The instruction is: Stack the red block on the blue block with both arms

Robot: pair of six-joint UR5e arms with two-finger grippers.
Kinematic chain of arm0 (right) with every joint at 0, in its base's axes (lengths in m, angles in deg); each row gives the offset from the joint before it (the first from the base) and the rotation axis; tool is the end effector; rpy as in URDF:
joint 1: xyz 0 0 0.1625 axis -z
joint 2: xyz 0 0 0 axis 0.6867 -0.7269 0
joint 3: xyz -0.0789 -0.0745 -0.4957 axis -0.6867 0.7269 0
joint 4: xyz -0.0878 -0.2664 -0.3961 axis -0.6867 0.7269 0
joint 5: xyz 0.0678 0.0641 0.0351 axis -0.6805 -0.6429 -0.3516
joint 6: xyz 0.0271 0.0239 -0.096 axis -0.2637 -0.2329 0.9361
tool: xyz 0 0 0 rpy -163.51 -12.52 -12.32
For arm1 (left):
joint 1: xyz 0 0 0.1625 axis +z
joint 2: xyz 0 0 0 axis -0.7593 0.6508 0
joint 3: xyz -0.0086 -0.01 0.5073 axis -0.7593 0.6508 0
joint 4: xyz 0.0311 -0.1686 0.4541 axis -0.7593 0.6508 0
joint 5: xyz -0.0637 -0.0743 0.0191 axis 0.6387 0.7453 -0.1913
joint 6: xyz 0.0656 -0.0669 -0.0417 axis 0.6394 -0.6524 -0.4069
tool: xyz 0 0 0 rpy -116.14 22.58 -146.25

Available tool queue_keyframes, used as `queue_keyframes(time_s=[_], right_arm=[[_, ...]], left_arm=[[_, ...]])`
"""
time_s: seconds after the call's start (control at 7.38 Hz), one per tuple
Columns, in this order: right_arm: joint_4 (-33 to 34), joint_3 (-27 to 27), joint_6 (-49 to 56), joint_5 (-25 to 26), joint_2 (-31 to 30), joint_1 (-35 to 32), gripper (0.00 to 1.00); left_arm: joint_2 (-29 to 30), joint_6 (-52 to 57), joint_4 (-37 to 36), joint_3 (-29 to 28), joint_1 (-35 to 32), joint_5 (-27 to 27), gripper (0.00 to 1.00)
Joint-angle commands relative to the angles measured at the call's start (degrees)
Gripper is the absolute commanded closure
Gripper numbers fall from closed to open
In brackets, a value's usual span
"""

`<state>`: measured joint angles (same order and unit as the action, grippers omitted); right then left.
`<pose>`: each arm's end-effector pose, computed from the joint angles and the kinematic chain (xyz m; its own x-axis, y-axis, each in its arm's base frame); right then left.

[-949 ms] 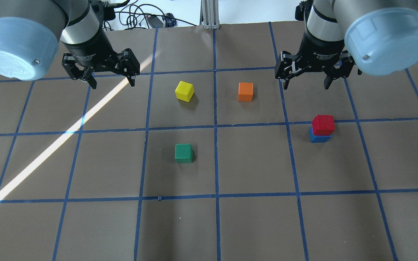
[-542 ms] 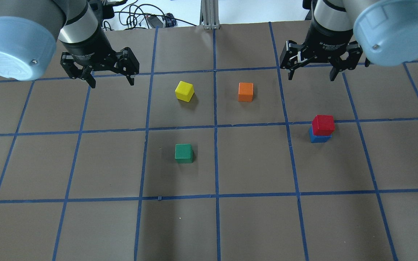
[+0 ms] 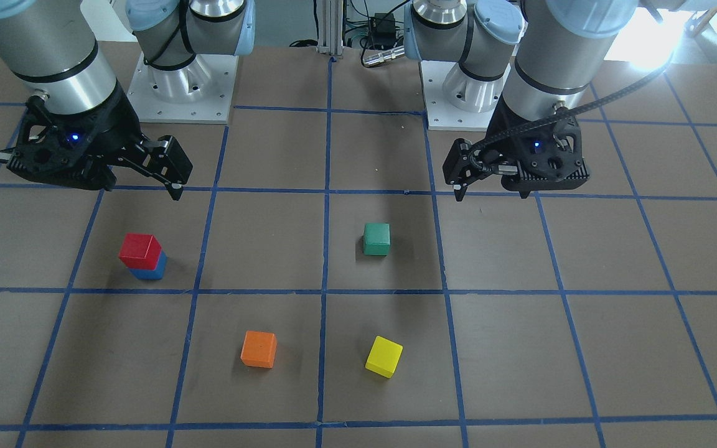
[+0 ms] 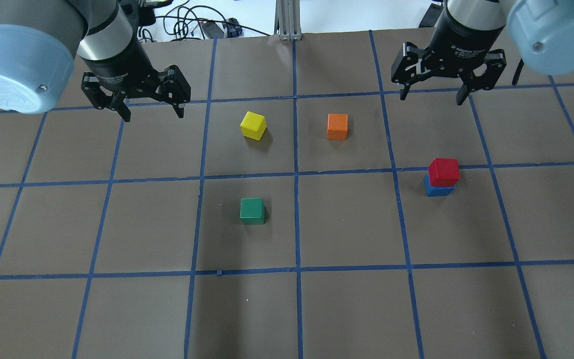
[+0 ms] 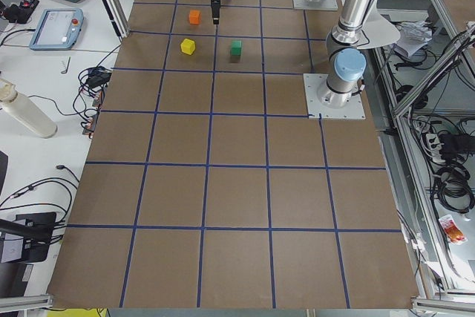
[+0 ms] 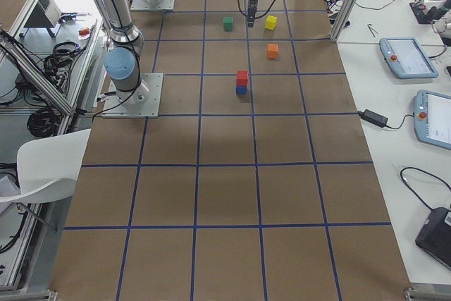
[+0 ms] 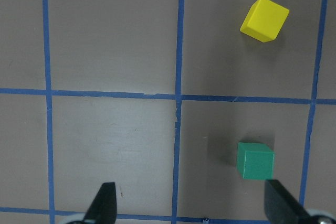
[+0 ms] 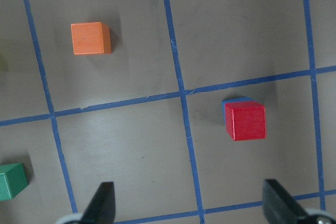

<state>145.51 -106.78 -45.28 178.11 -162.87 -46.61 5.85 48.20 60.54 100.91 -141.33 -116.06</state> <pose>0.1352 -0.6103 0.5512 -0.9873 0.1569 -0.0238 0.1573 0.9875 -0.0143 -0.1508 -0.6024 0.5412 -0.9984 -0.0517 -0.0248 -0.0509 0.9982 -0.0315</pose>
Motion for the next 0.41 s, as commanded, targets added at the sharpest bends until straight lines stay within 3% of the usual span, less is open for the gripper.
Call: queue_keyframes(time_s=[0.0, 0.27], right_arm=[[-0.19, -0.68, -0.37, -0.36, -0.04, -0.28, 0.0], [0.68, -1.12, -0.37, -0.37, 0.05, -0.54, 0.0]], left_arm=[[-0.31, -0.07, 0.07, 0.08, 0.0, 0.34, 0.0], [-0.05, 0.02, 0.07, 0.25, 0.0, 0.25, 0.0]])
